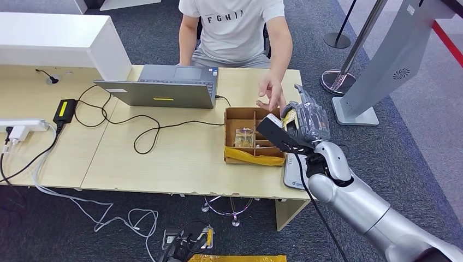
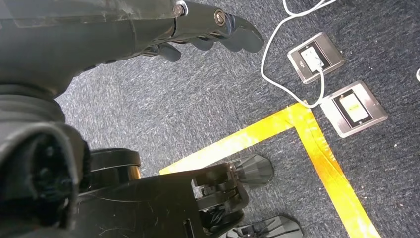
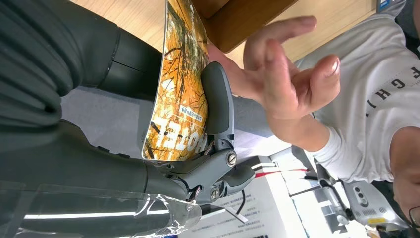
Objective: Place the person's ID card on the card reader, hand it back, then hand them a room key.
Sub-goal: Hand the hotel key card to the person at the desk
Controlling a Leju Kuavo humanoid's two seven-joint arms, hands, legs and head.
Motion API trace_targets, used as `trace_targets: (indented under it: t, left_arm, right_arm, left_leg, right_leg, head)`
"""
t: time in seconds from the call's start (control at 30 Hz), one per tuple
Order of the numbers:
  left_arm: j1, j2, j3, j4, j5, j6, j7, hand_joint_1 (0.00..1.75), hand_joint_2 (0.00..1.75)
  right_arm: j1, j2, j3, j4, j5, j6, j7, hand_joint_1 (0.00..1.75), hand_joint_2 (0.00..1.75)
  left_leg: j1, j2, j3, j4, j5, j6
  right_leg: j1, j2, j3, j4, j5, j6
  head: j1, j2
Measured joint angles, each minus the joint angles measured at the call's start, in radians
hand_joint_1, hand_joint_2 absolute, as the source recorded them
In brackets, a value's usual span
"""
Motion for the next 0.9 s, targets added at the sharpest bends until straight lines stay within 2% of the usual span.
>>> trace_targets:
  t: [0.33,0.37,0.43,0.5,0.57,0.9]
  left_arm:
    - [0.0,0.0,0.0,0.0,0.0,0.01,0.0,0.0,0.0]
    - [0.0,0.0,0.0,0.0,0.0,0.01,0.0,0.0,0.0]
    - [0.0,0.0,0.0,0.0,0.0,0.011,0.0,0.0,0.0]
    - [0.0,0.0,0.0,0.0,0.0,0.014,0.0,0.0,0.0]
    - [0.0,0.0,0.0,0.0,0.0,0.016,0.0,0.0,0.0]
    - [-0.003,0.0,-0.002,0.008,0.0,0.018,0.0,0.0,0.0]
  right_arm:
    - [-0.003,0.0,0.001,0.0,0.019,-0.006,0.006,1.75,1.75]
    - [-0.003,0.0,0.001,0.0,0.019,-0.006,0.006,1.7,1.75]
    - [-0.003,0.0,0.001,0.0,0.019,-0.007,0.006,1.01,1.75]
    - [-0.002,0.0,0.001,0.0,0.019,-0.015,0.006,0.18,1.75]
    - [-0.002,0.0,0.001,0.0,0.021,-0.029,0.006,0.0,1.75]
    - [-0.001,0.0,0.014,0.002,0.037,-0.035,0.016,0.0,1.75]
  left_leg:
    - [0.0,0.0,0.0,0.0,0.0,0.0]
    - [0.0,0.0,0.0,0.0,0.0,0.0]
    - [0.0,0.0,0.0,0.0,0.0,0.0]
    - [0.0,0.0,0.0,0.0,0.0,0.0]
    - [0.0,0.0,0.0,0.0,0.0,0.0]
    - [0.0,0.0,0.0,0.0,0.0,0.0]
  right_leg:
    - [0.0,0.0,0.0,0.0,0.0,0.0]
    - [0.0,0.0,0.0,0.0,0.0,0.0]
    - [0.0,0.0,0.0,0.0,0.0,0.0]
    - [0.0,0.0,0.0,0.0,0.0,0.0]
    - [0.0,0.0,0.0,0.0,0.0,0.0]
    - [0.0,0.0,0.0,0.0,0.0,0.0]
  head:
    - [0.0,0.0]
    - [0.0,0.0]
    - [0.0,0.0]
    - [0.0,0.0]
    - [0.0,0.0]
    - [0.0,0.0]
